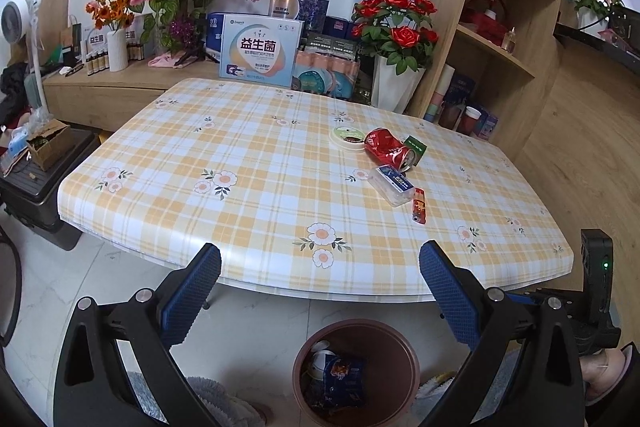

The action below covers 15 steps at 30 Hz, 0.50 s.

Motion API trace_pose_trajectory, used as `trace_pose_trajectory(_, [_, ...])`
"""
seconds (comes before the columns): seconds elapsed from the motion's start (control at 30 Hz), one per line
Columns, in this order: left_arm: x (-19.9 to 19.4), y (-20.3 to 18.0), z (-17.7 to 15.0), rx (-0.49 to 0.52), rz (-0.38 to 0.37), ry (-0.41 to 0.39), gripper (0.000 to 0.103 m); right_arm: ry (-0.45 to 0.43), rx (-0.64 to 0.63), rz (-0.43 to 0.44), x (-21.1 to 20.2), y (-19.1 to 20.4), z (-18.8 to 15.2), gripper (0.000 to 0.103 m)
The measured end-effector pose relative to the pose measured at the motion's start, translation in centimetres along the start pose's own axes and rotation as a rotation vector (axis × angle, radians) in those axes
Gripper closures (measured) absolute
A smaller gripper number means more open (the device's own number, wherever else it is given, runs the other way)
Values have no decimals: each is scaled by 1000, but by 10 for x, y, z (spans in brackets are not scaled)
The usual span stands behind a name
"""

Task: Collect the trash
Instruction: 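Open both grippers over the bin to drop the box and screw bag, then move both grippers back toward the remaining items on the table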

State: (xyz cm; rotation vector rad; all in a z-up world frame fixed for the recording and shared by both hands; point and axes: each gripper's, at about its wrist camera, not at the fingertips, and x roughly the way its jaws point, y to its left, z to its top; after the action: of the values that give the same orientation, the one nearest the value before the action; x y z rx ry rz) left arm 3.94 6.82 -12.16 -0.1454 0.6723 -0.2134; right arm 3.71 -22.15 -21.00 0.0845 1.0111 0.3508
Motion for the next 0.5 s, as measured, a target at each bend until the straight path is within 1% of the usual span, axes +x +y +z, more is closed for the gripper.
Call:
trace_pose_trajectory(0.1, [0,1,0,-3,4,-1,6,-4,-1,-10,0,0,-1,60])
trace_pose_trajectory(0.17, [0,2,0,-5,7,-2,6,-13,3,-25,-1,-1,0,44])
trace_pose_trajectory(0.2, [0,2,0,-7,8,-2,6,-24,9,-37,-2,-2,-1,40])
trace_pose_trajectory(0.27, [0,2,-1,-8,10,0,6,-37,20,-61,-5,-5,1,21])
trace_pose_trajectory(0.33, [1,3,-2,-8,11,4,6,-54,36,-90,-7,-10,3,11])
trace_pose_trajectory(0.5, [4,4,-4,-11,13,13,6,-78,63,-138,-11,-21,6,6])
